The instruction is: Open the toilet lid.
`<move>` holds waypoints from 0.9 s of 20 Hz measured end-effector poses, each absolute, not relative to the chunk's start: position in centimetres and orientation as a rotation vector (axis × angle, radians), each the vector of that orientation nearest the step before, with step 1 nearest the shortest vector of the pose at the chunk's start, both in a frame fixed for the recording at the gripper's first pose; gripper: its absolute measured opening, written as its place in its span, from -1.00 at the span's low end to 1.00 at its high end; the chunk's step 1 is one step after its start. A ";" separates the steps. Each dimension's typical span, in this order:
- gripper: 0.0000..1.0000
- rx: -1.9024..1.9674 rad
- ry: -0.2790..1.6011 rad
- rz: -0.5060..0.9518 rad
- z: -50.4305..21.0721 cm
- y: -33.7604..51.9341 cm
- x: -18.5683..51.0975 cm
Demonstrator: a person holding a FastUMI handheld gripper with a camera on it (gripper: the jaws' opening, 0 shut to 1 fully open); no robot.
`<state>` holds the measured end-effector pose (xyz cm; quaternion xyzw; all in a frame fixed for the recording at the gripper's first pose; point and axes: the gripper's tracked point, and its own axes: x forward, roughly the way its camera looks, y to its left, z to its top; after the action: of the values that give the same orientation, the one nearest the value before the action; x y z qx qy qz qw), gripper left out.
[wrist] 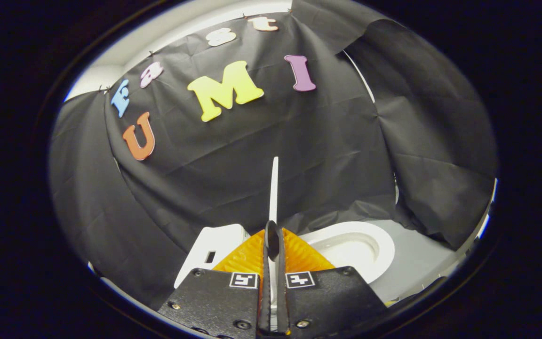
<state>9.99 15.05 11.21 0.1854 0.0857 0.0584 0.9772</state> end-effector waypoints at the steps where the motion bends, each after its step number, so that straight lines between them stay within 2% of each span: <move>1: -0.83 0.359 0.168 0.117 11.4 15.7 9.9; 18: -0.83 0.183 0.121 0.161 13.3 25.3 9.2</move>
<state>9.21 25.27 13.32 0.0911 0.0602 0.0802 0.9908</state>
